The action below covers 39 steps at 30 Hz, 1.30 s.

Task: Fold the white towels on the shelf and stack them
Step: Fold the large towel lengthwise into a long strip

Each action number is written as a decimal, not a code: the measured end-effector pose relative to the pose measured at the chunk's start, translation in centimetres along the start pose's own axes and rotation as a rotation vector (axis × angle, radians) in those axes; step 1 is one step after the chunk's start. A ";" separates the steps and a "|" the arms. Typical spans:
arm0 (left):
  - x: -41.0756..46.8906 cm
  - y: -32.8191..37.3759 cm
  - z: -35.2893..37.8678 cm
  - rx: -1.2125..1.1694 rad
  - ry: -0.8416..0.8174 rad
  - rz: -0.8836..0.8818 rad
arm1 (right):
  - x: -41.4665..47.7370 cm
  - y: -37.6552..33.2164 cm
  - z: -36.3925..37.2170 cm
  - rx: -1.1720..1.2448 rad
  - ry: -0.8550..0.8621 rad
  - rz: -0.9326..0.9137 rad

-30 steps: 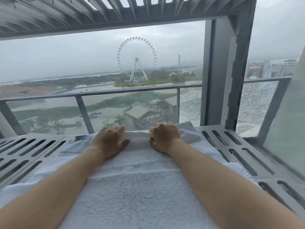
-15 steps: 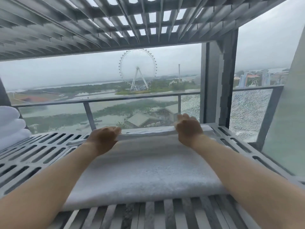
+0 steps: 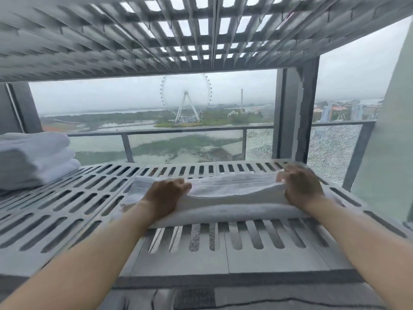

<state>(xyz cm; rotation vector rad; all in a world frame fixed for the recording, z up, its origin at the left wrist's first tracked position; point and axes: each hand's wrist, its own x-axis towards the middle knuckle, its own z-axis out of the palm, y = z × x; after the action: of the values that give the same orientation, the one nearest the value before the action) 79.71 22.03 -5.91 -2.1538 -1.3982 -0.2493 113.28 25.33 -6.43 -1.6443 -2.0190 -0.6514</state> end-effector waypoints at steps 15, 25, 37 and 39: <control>-3.2 0.4 -1.6 -0.341 0.033 0.044 | -1.5 -1.7 -2.9 0.210 -0.376 -0.076; -4.5 1.8 -0.9 -0.498 0.154 0.122 | -4.1 -2.3 -0.6 0.411 0.025 -0.028; -2.9 3.5 -1.1 -0.443 -0.010 0.072 | -5.6 -3.8 -2.2 0.422 -0.034 -0.187; -2.9 3.4 -1.1 -0.449 -0.028 0.069 | -5.8 -3.9 -2.3 0.405 -0.006 -0.189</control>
<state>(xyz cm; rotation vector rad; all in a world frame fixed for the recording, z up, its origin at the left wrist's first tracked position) 81.63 18.08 -7.46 -2.5677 -1.3781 -0.5530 110.65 18.78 -8.43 -1.2330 -2.1554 -0.2706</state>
